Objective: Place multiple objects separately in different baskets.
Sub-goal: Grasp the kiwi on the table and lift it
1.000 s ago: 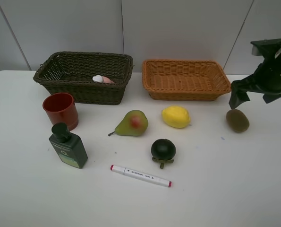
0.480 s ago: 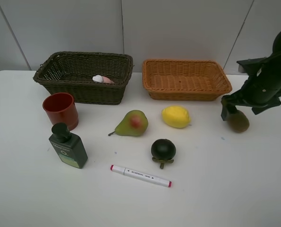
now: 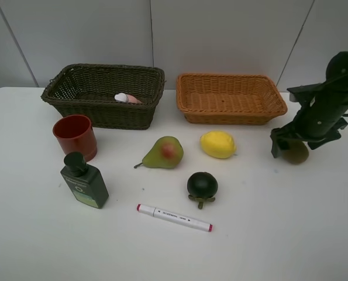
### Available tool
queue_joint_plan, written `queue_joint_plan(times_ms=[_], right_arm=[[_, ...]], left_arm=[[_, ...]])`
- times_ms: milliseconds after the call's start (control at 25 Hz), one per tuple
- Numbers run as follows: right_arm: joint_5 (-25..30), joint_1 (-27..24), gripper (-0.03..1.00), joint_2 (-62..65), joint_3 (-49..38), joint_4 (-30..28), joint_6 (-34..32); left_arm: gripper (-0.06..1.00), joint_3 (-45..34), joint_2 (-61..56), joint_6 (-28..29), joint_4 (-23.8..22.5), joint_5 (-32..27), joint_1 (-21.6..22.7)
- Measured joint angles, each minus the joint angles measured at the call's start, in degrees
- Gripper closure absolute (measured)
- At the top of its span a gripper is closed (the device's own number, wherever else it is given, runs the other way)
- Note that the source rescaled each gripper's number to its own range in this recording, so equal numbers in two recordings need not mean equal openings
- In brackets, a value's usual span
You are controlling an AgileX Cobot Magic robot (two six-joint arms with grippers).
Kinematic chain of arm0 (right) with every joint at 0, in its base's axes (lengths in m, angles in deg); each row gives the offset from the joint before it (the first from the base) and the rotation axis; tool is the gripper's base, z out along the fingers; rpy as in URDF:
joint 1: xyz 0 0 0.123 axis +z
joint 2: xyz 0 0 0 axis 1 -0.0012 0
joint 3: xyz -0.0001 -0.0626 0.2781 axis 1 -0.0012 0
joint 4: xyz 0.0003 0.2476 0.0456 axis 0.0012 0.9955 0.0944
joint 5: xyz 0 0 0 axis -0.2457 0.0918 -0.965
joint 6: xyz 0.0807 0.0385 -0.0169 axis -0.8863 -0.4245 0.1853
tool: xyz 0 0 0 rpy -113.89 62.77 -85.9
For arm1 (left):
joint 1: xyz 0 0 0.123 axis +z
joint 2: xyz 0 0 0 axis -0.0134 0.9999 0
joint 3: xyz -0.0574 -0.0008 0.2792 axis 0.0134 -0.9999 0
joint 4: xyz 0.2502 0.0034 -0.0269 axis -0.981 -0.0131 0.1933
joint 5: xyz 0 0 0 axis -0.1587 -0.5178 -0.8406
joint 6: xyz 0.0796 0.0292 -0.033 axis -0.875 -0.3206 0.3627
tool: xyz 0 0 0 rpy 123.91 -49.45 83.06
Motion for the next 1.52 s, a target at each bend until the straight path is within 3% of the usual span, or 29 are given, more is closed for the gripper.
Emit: queue_joint_plan(times_ms=[360,520,640,720,760,1240,1520], right_arm=[[-1.37,0.0,-0.03,-2.25,0.0,0.0,0.0],[-1.52,0.0,0.03,-2.25,0.0,0.0,0.0],[-1.57,0.0,0.19,-2.25,0.0,0.0,0.0],[-1.57,0.0,0.42,-2.25,0.0,0.0,0.0],[-1.45,0.0,0.46,-2.25,0.0,0.06,0.0],[-0.19,0.0,0.45,-2.25,0.0,0.06,0.0],[3.52,0.0,0.45,0.22,0.0,0.78,0.0]], left_arm=[[-0.06,0.0,0.0,0.0,0.0,0.0,0.0],[-0.06,0.0,0.0,0.0,0.0,0.0,0.0],[-0.06,0.0,0.0,0.0,0.0,0.0,0.0],[-0.06,0.0,0.0,0.0,0.0,0.0,0.0],[-0.06,0.0,0.0,0.0,0.0,0.0,0.0],[-0.06,0.0,0.0,0.0,0.0,0.0,0.0],[-0.06,0.0,0.0,0.0,0.0,0.0,0.0]])
